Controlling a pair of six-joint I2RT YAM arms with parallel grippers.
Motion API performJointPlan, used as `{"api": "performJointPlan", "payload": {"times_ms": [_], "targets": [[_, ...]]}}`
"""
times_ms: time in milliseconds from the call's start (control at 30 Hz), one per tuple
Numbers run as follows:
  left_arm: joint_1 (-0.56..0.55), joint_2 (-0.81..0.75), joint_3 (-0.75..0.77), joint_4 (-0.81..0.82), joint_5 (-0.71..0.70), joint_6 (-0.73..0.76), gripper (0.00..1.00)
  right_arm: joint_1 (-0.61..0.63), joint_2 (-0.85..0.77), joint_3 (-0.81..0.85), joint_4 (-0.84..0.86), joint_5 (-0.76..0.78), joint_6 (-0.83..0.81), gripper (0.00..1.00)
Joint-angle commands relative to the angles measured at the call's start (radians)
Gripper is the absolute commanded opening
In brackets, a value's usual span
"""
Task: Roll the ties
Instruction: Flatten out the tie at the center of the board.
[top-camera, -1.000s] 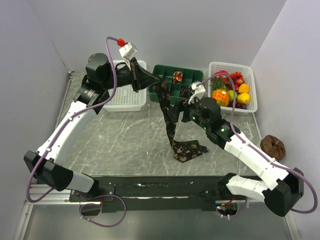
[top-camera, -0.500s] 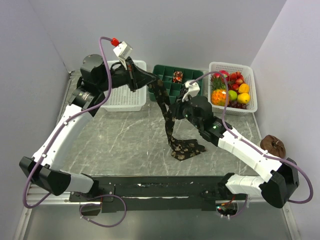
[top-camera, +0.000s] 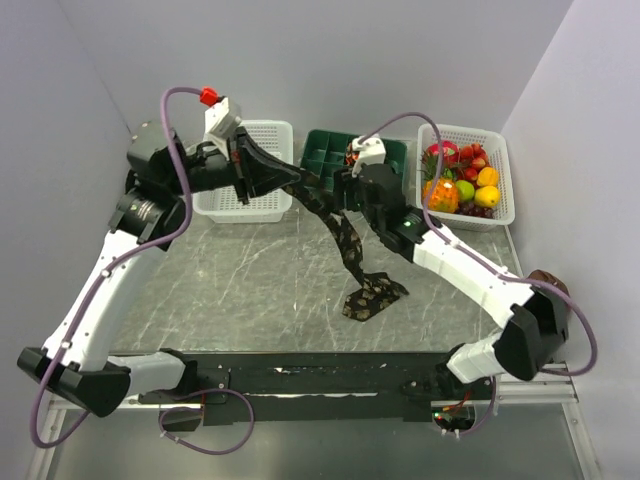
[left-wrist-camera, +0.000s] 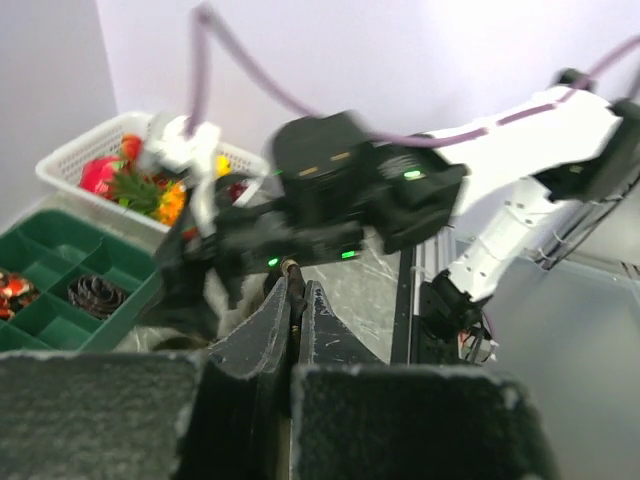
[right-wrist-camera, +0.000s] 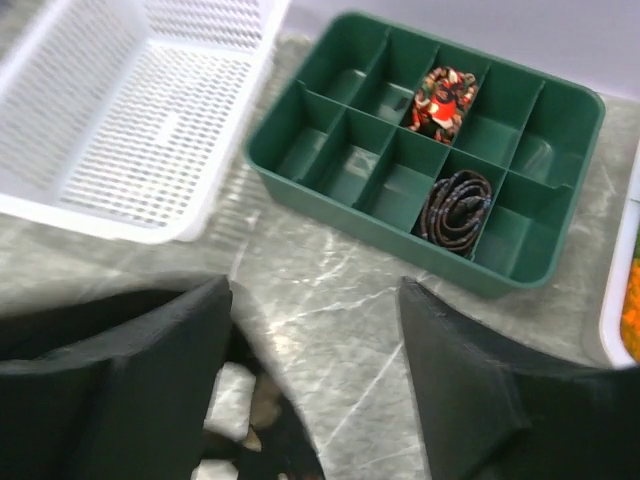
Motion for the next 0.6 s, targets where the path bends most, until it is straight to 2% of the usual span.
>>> {"api": "performJointPlan", "payload": {"times_ms": [0,167,267,400,567], "targets": [[0.002,-0.071,0.022,0.018,0.107,0.016,0.01,-0.016,0.069,0.087,-0.006,0.065,-0.065,0.79],[0.004,-0.126,0.029,-0.007,0.137,0.033,0.01,-0.072,0.162,0.158,-0.035,0.014,-0.062,0.79],[0.008,-0.155,0.028,-0.023,0.102,0.038,0.01,-0.115,0.184,0.166,-0.087,-0.097,-0.025,0.79],[0.011,-0.155,0.044,-0.074,0.022,0.059,0.01,-0.159,0.019,0.077,-0.054,-0.288,-0.021,0.8],[0.013,-0.131,0.042,-0.096,-0.092,0.049,0.01,-0.152,-0.211,-0.024,-0.075,-0.417,0.022,0.86]]}}
